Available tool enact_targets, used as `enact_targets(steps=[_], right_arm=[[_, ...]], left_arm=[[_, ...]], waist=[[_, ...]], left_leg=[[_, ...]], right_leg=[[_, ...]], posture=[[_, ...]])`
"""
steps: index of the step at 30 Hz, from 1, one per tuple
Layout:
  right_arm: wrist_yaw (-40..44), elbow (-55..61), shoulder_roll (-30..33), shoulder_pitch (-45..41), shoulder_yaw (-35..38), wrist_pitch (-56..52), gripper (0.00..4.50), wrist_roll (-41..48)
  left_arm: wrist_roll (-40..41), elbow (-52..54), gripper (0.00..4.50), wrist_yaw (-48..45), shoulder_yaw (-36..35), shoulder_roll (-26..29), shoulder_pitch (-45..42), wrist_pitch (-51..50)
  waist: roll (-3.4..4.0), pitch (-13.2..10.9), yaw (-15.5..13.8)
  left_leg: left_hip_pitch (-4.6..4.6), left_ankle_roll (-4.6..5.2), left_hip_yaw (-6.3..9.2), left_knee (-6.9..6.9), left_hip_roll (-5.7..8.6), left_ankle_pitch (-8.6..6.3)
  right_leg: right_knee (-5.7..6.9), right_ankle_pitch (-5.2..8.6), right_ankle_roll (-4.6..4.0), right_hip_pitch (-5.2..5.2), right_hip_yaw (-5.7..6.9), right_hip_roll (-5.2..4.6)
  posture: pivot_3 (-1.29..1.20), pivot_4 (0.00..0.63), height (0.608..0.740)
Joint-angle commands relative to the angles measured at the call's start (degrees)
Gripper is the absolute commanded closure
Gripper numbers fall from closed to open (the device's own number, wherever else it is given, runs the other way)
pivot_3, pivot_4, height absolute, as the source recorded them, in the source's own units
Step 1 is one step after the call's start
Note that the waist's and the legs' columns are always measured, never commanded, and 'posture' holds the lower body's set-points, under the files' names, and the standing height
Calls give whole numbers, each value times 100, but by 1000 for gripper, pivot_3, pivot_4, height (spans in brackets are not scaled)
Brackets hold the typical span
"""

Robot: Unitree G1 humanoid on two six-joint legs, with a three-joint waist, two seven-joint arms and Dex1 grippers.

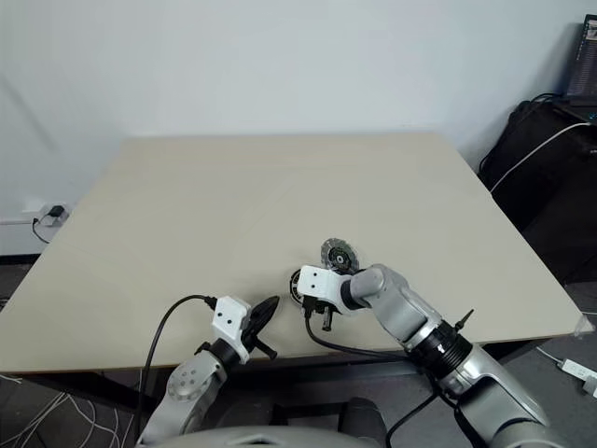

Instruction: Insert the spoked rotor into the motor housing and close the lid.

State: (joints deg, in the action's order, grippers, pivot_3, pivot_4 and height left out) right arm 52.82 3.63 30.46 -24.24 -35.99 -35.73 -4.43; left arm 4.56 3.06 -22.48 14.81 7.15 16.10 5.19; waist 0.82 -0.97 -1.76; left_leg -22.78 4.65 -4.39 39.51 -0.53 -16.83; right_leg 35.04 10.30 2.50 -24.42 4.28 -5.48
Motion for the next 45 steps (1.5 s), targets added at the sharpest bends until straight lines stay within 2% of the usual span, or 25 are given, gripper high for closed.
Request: enact_targets(steps=[1, 7, 13, 20, 26, 29, 33, 39, 45], right_arm=[[-73, 221, 76, 170, 307, -558, 4224, 84], [-278, 1527, -58, 686, 914, -2299, 4224, 758], [-567, 2467, -333, 832, 1105, -3385, 4224, 1371], [-1594, 1852, -1028, 590, 1086, -3163, 4224, 1218], [-1702, 1719, -1073, 425, 809, -2639, 4224, 1253], [-1623, 1783, -864, 364, 619, -2551, 3645, 1249], [-1511, 1960, -429, 301, 339, -2438, 2358, 1165], [-1390, 1944, -36, 327, 193, -2373, 2358, 1122], [-1410, 1700, -21, 353, 166, -2230, 2358, 1086]], left_arm=[[13, 257, 4500, 27, 14, -28, -77, 16], [8, 299, 4500, 62, 28, -47, -28, -12], [38, 289, 4500, 32, 50, -37, -13, -50], [60, 45, 4500, -48, 28, -40, -100, 62], [71, -62, 4500, -59, -32, -25, -76, 165], [69, -94, 4500, -53, -48, -30, -64, 211], [67, -133, 4500, -43, -65, -41, -53, 264], [68, -101, 4500, -33, -52, -59, -55, 258], [74, -103, 4500, -37, -41, -68, -74, 243]], waist=[[0, 0, -13], [1, 1, -75], [0, -2, -43], [0, -3, 14], [1, -4, 27], [-1, -4, 27], [0, -4, 30], [0, -4, 41], [-2, -5, 47]], left_leg=[[0, 0, 0, 0, 1, 0], [-10, 9, 1, 1, 2, -8], [-16, 7, 2, 1, 0, -16], [-14, 6, 2, 7, -4, -15], [-18, 6, 2, 6, -1, -17], [-17, 7, 1, 6, 0, -17], [-17, 7, 1, 8, 1, -17], [-16, 7, 2, 8, -3, -17], [-16, 7, 2, 8, -2, -17]], right_leg=[[0, 0, 0, 0, 0, 0], [-5, -7, -13, -4, 3, -6], [-9, -7, -14, -11, 3, -3], [-3, 8, 13, -9, 4, -1], [-6, -7, -13, -11, 5, 2], [-7, -7, -12, -9, 5, 2], [-7, 4, 5, -8, 5, 1], [-6, 8, 11, -9, 6, 3], [-6, 8, 12, -9, 6, 2]], posture=[[0, 0, 740], [0, 0, 740], [0, 0, 740], [0, 0, 740], [0, 0, 740], [0, 0, 740], [0, 0, 740], [0, 0, 740], [0, 0, 740]])
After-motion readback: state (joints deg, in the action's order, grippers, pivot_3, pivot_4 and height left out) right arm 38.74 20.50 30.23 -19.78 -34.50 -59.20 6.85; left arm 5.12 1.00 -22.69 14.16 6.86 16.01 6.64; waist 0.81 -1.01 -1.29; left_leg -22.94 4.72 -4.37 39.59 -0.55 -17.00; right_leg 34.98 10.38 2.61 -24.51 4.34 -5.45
